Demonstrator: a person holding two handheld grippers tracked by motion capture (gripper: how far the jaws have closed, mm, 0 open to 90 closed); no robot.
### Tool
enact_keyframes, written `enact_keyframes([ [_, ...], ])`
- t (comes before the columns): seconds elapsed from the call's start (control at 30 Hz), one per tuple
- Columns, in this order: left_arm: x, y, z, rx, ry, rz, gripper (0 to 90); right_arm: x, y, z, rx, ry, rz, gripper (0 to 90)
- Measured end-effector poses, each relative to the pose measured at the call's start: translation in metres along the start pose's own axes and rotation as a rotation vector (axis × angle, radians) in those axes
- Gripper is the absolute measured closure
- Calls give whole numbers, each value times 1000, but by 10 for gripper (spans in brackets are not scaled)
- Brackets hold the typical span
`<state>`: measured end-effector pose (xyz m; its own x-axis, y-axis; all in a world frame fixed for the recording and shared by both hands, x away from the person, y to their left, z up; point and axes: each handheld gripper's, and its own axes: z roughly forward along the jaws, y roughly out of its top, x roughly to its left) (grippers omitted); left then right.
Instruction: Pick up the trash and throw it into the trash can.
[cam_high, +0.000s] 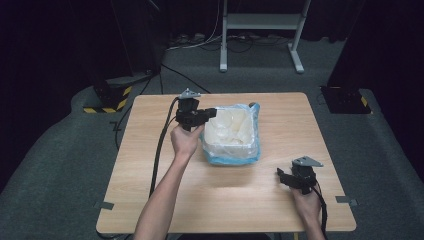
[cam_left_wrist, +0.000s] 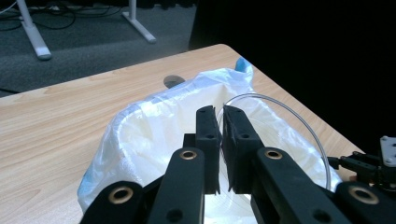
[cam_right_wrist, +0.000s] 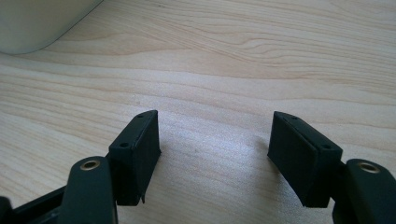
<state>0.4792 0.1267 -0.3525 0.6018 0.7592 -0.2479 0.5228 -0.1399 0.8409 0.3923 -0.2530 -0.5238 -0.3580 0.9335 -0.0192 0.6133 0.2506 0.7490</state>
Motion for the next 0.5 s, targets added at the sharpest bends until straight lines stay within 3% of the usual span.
enact_keyframes([
  [0.5,4,-9,19,48,20,0,841,0,0,0,0,0,0,335],
])
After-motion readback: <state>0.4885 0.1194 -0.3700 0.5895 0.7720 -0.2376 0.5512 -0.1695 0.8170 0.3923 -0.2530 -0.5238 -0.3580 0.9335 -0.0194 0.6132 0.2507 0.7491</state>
